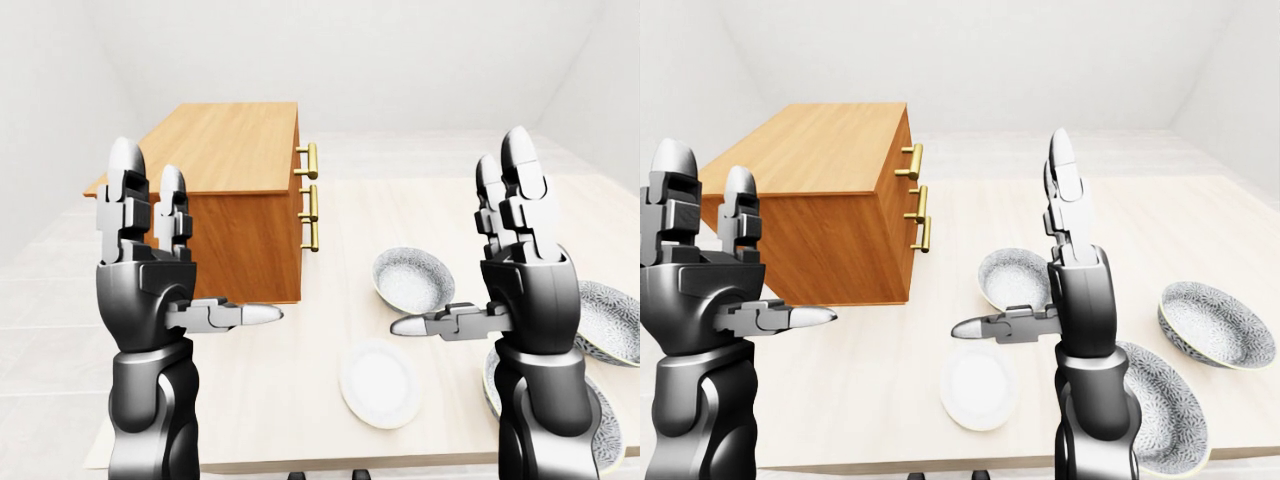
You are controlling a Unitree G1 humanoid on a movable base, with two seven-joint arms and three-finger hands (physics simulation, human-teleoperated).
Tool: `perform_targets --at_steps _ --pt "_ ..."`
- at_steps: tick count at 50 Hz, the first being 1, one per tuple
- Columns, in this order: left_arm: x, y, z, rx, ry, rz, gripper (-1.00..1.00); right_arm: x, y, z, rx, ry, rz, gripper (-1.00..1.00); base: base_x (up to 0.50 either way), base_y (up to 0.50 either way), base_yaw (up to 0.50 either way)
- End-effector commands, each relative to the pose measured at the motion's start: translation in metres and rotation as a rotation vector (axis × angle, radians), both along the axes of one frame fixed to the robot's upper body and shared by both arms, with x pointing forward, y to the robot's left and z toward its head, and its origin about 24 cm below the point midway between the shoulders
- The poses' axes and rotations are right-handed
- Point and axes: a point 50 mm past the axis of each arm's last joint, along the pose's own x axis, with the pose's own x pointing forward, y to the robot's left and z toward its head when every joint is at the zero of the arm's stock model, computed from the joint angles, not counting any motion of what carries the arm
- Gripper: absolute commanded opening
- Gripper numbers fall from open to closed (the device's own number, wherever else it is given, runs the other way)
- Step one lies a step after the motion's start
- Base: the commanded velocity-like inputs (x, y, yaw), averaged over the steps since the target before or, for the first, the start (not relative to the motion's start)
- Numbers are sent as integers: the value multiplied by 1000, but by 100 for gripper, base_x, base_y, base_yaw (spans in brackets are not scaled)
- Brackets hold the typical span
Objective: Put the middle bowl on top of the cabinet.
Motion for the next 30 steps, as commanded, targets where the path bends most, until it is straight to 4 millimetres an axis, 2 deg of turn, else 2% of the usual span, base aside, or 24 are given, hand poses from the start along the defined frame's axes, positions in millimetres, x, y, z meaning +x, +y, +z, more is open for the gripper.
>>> perform_targets --at_steps 1,12,25,30 --pt "0 0 0 0 2 -1 100 0 1 -1 -4 7 7 100 28 0 0" --pt "2 -1 -1 17 8 1 100 1 0 1 -6 -6 -9 100 33 0 0" --pt "3 -7 -5 41 29 -16 100 14 2 -15 -73 81 -60 100 0 0 0" --pt "5 -5 -7 42 37 0 100 14 -4 -12 -91 62 -109 100 0 0 0"
